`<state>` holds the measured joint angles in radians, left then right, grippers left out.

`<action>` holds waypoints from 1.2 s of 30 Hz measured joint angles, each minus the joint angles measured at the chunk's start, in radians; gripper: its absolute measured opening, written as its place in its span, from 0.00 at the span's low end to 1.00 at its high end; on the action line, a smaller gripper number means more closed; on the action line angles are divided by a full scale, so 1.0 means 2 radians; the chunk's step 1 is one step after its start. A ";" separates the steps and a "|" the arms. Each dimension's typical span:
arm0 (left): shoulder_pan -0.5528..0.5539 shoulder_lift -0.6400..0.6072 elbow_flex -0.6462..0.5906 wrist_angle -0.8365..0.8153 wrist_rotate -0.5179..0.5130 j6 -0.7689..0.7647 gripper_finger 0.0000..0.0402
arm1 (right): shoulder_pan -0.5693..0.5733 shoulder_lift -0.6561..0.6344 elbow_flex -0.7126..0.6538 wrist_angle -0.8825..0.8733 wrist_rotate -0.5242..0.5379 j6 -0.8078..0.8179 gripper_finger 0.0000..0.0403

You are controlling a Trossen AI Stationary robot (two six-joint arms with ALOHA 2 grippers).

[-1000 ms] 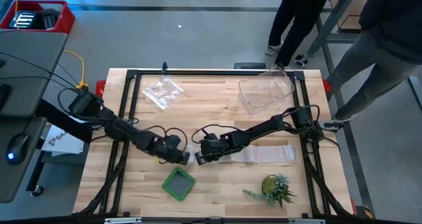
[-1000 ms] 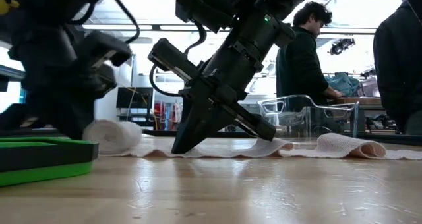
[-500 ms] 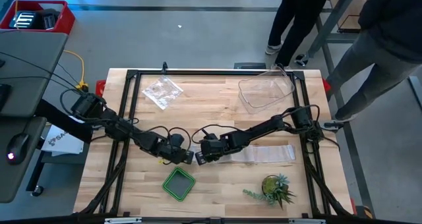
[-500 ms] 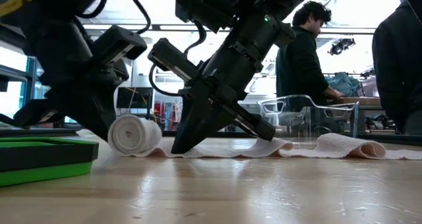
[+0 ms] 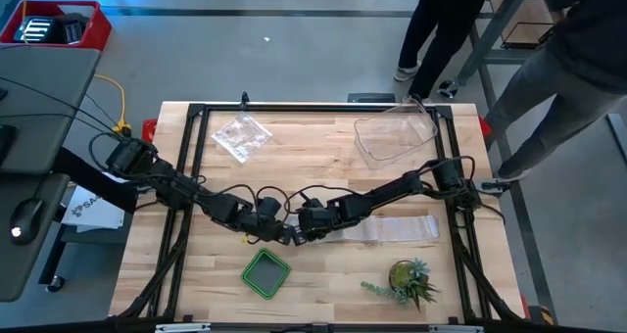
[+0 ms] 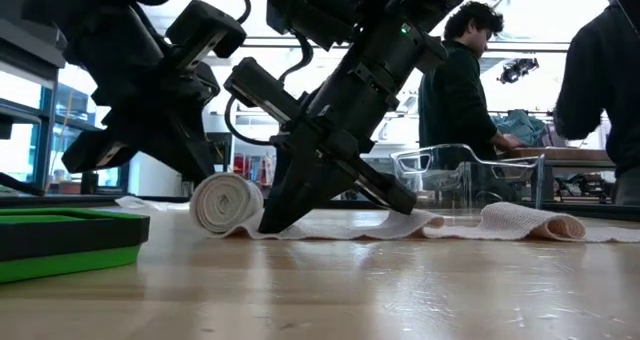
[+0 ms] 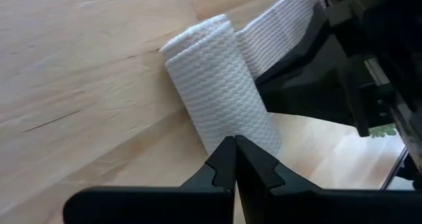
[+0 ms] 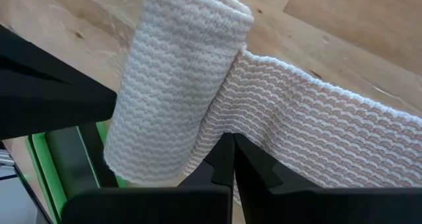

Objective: Roll bandage
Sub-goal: Roll the white bandage

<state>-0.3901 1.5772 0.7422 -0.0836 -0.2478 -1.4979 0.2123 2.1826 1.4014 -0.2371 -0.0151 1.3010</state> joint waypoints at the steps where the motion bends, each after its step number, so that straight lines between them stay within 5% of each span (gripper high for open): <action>1: 0.000 0.000 0.000 0.000 0.000 0.000 0.00 | 0.000 0.000 0.000 0.001 0.000 0.000 0.00; 29: 0.021 0.045 0.000 0.074 0.016 0.028 0.00 | 0.006 -0.031 -0.002 -0.036 0.008 -0.057 0.00; 36: 0.021 0.045 0.000 0.079 0.016 0.031 0.00 | 0.006 -0.032 -0.002 -0.038 0.007 -0.062 0.10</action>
<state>-0.3473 1.6672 0.7414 0.0738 -0.2150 -1.4349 0.2249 2.1189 1.3975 -0.3131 -0.0001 1.1767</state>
